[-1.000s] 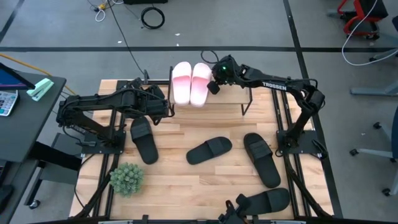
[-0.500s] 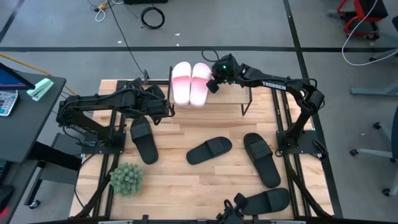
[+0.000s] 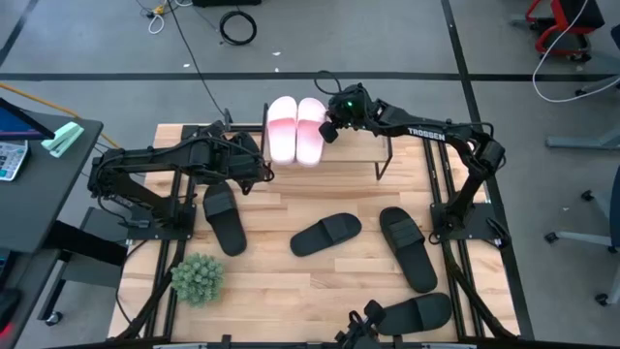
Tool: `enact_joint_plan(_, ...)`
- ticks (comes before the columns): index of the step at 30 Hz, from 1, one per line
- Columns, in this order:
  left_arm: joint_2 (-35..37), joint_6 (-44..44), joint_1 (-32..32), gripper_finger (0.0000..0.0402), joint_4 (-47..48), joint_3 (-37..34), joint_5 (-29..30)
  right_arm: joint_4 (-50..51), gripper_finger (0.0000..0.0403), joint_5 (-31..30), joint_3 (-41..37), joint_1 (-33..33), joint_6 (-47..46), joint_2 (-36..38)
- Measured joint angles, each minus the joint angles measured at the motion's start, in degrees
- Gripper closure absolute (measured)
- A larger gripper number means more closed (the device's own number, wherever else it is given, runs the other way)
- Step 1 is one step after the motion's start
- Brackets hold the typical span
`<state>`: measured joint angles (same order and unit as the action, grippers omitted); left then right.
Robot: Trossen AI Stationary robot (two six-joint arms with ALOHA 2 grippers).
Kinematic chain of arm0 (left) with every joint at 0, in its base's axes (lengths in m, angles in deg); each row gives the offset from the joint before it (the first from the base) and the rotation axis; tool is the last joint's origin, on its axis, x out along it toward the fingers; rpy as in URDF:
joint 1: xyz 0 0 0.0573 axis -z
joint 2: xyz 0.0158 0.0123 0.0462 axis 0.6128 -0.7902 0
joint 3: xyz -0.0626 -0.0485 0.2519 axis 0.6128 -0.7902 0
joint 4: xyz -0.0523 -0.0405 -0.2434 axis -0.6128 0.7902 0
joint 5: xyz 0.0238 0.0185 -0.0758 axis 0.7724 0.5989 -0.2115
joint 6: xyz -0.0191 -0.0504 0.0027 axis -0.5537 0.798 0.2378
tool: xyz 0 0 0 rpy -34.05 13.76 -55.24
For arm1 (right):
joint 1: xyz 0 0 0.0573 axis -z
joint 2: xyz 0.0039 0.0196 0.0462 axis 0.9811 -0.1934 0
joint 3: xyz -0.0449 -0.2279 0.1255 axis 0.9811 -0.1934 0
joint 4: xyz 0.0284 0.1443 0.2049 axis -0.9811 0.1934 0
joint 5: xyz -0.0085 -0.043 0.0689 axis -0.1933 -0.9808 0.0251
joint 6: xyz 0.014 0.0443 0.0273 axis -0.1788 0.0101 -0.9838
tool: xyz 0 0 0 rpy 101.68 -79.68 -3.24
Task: Pick and place slides into the shelf
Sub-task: Put the pink slides on the shelf, then put the black slides on the shelf
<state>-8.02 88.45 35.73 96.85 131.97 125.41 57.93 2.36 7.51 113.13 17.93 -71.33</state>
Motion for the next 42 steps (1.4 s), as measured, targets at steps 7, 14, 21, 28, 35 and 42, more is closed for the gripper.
enact_joint_plan(7,0.0,1.2,0.0,0.0366,0.9,0.0,-2.6,2.2,0.0402,-1.7,0.0,-1.9,0.4,2.7)
enact_joint_plan(14,0.0,9.7,0.3,0.0366,1.7,0.0,-15.7,5.9,0.0402,-20.0,0.0,-12.7,9.5,10.4)
enact_joint_plan(21,0.0,8.9,3.6,0.0379,2.7,0.0,-17.9,24.2,0.0402,-22.1,0.1,-27.6,4.7,21.8)
enact_joint_plan(28,0.0,-5.8,9.6,0.0376,-11.7,-8.2,-18.0,38.3,0.0402,-24.5,-3.1,-44.2,-17.5,27.9)
enact_joint_plan(35,-1.0,-31.3,12.0,0.035,-37.4,-24.9,-18.1,38.1,0.0402,-29.4,-13.8,-55.6,-36.5,26.9)
enact_joint_plan(42,-1.0,-55.8,13.0,0.0277,-68.3,-36.2,-18.4,38.1,0.0402,-30.3,-18.3,-60.6,-53.9,25.9)
